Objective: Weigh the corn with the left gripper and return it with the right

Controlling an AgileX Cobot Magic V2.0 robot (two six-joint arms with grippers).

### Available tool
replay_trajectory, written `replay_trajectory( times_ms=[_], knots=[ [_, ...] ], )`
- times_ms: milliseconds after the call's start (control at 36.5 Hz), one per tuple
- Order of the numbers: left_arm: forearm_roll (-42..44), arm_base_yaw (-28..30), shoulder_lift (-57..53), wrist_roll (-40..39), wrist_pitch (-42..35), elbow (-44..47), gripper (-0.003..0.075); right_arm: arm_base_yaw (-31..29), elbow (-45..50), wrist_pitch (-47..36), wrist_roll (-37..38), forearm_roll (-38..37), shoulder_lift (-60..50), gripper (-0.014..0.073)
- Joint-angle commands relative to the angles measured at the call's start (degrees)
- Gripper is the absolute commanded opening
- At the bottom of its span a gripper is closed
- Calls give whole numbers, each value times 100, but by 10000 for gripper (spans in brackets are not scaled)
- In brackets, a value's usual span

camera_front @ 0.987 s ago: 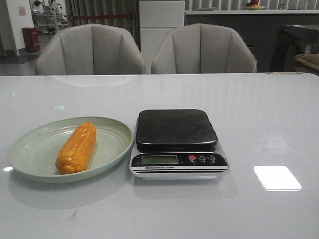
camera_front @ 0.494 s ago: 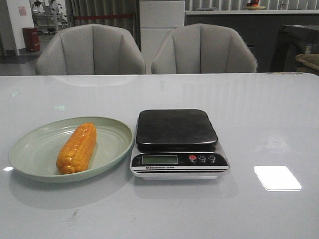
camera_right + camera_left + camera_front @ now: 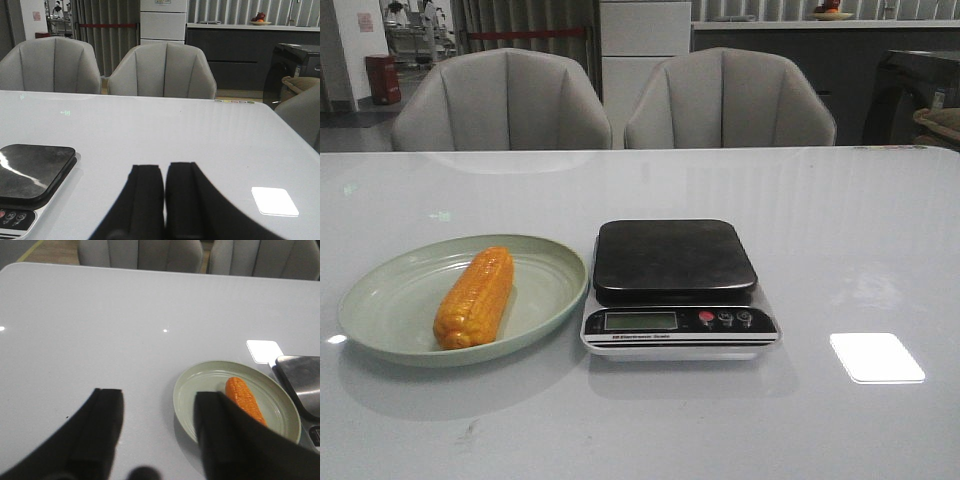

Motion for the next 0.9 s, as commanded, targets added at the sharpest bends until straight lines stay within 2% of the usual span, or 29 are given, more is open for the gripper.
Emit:
replay_trajectory(
  times_ms=[0,82,302,877],
  knots=[
    [47,-221,291,-6,-251,-340,579,-40,61,-428,-60,-2,-111,186],
    [7,-314,536,-6,-205,-448,618,-40,61,-428,-60,-2,-111,186],
    [-407,-603,1416,-6,-141,-851,618,-40,61,-428,-60,-2,-111,186],
    [-407,-1948,4948,-242,40,-2338,603,-40,61,-428,-60,-2,-111,186]
  ],
)
